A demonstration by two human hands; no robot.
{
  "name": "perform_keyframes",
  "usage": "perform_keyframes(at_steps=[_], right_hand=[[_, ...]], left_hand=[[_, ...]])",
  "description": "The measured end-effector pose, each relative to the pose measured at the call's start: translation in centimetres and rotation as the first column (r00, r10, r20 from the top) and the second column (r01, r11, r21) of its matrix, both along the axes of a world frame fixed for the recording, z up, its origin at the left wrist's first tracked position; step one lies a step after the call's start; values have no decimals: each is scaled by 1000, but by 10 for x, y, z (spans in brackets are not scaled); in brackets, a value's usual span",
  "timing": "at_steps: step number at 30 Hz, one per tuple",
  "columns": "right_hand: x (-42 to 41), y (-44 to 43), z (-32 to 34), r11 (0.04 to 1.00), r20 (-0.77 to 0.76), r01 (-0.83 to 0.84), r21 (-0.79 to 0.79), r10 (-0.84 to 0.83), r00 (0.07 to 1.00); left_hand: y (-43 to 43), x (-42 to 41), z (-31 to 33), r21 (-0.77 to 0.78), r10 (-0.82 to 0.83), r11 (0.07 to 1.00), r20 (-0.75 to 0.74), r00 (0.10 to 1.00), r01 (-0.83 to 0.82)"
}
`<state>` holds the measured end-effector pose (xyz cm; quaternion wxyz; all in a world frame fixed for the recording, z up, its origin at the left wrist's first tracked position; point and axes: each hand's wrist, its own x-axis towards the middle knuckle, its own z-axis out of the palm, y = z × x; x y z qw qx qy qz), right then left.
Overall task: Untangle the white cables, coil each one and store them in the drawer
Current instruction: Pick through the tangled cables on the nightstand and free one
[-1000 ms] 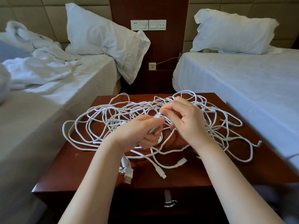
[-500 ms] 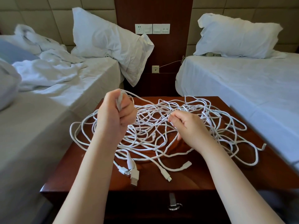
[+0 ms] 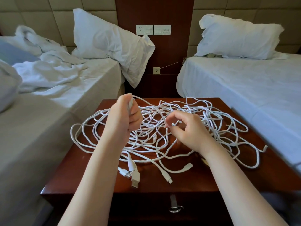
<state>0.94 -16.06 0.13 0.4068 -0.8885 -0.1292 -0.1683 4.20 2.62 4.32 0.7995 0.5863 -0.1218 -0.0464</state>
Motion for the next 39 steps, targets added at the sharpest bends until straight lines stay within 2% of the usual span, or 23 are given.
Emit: perform_keyframes(at_steps=[3,7,11,15,18,21,24,28,30,32,34,37,39], right_hand=[[1,4,2,999,49,-13,39,11,999],[3,10,3,998,122,7,59,-14,992],[3,10,0,996,87,73,57,-77,993],[4,19,-2,994,105,21,-103,-10,994],[5,22,-7,989,56,-25,-149,34,998],[6,21,-11,985,21,-62,-160,66,998],[6,19,-13,972,-36,-76,-222,70,997],[6,15,-14,961,12,-79,-265,85,996],[7,13,-15,968,70,-62,-243,81,994],[7,9,-12,984,187,-33,-174,66,980],[7,4,-9,996,319,18,-92,13,948],[8,-1,-6,994,471,112,-1,-99,877],[9,-1,-5,990,531,134,46,-138,836]], left_hand=[[-6,-4,-3,93,-138,986,10,990,137],[-11,-8,-9,165,-363,920,27,931,354],[-12,-11,-8,115,-562,822,4,827,558],[-19,-14,-7,-55,-631,771,73,772,635],[-18,-10,-5,-188,-568,792,122,814,581],[-15,-8,-5,-229,-443,859,118,889,459],[-18,-7,-1,-195,-215,954,75,974,226],[-13,5,0,-237,79,970,66,995,-61],[-4,12,-9,-62,193,981,195,962,-185],[4,14,-16,151,277,930,314,908,-336],[5,12,-16,264,323,865,355,877,-426],[-1,7,-13,398,284,821,337,898,-409],[-5,2,-12,511,197,789,314,929,-340]])
